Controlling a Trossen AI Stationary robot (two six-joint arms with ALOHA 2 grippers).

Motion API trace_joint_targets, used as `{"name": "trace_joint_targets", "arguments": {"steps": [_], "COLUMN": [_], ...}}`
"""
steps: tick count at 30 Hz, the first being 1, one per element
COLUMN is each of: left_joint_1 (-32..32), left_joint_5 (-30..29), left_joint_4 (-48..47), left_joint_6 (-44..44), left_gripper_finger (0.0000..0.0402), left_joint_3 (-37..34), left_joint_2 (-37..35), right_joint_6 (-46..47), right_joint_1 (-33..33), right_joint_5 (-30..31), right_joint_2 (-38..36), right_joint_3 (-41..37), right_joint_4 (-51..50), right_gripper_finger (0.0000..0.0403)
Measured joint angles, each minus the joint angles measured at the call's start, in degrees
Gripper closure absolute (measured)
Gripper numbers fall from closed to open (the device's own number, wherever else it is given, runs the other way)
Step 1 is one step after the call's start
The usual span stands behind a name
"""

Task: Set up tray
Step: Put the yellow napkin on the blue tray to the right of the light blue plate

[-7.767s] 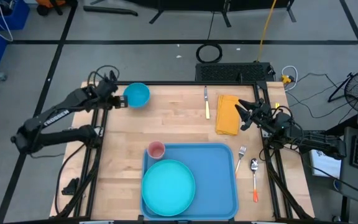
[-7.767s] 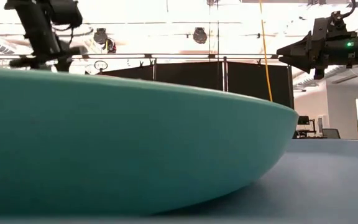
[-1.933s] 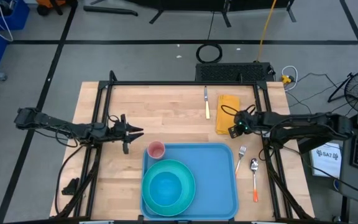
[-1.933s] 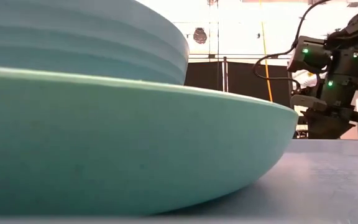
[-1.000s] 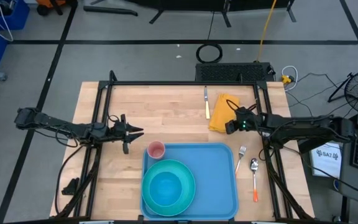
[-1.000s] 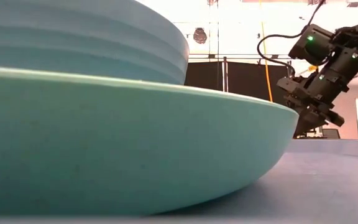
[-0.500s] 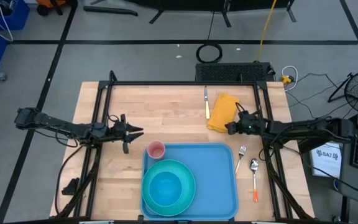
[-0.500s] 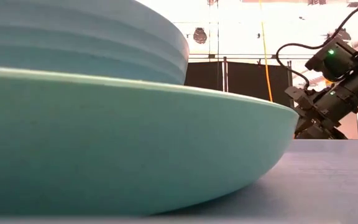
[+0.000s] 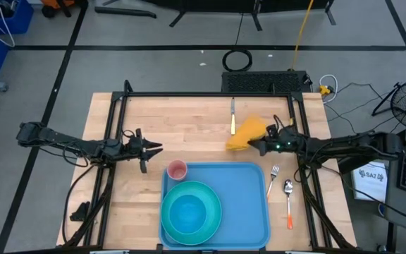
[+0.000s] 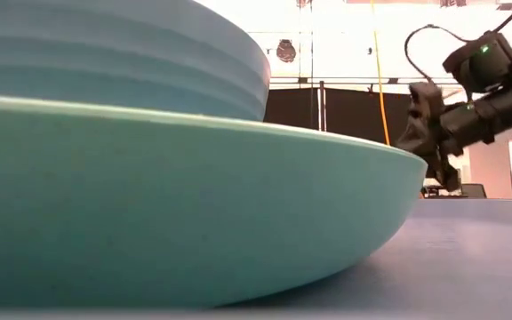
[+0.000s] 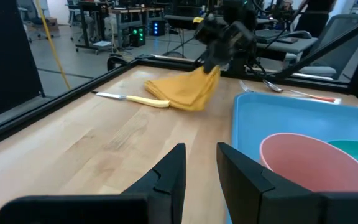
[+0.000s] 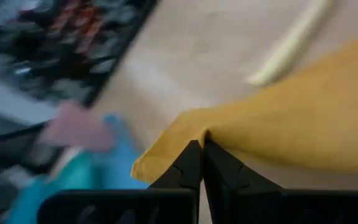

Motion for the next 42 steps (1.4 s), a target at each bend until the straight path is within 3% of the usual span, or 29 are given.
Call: {"name": "trace_joint_targets", "arguments": {"steps": [3, 10, 18, 24, 32, 38, 42], "left_joint_1": [0.0, 0.0, 0.0, 0.0, 0.0, 0.0, 0.0], "left_joint_5": [0.0, 0.0, 0.0, 0.0, 0.0, 0.0, 0.0], "left_joint_4": [0.0, -1.4, -1.7, -1.9, -2.3, -2.3, -2.3], "left_joint_6": [0.0, -0.4, -1.3, -1.8, -1.8, -2.1, -2.9], "left_gripper_finger": [0.0309, 0.0309, 0.0309, 0.0309, 0.0309, 0.0309, 0.0309], "left_joint_3": [0.0, 0.0, 0.0, 0.0, 0.0, 0.0, 0.0], "left_joint_2": [0.0, 0.0, 0.0, 0.0, 0.0, 0.0, 0.0], "right_joint_6": [1.6, 8.0, 14.5, 23.6, 34.9, 36.5, 36.3], "right_joint_1": [2.8, 16.2, 37.6, 47.9, 55.3, 58.1, 58.7], "right_joint_5": [-4.4, -5.5, 9.9, 16.5, 11.2, 4.4, 4.1], "right_joint_2": [0.1, 0.1, 3.3, 11.8, 24.8, 31.1, 32.8], "right_joint_3": [1.8, 9.0, 24.1, 29.9, 34.2, 39.3, 40.3], "right_joint_4": [-0.8, -10.7, -34.7, -41.3, -37.9, -36.3, -36.9], "right_gripper_finger": [0.0402, 0.0402, 0.0402, 0.0403, 0.0403, 0.0403, 0.0403]}}
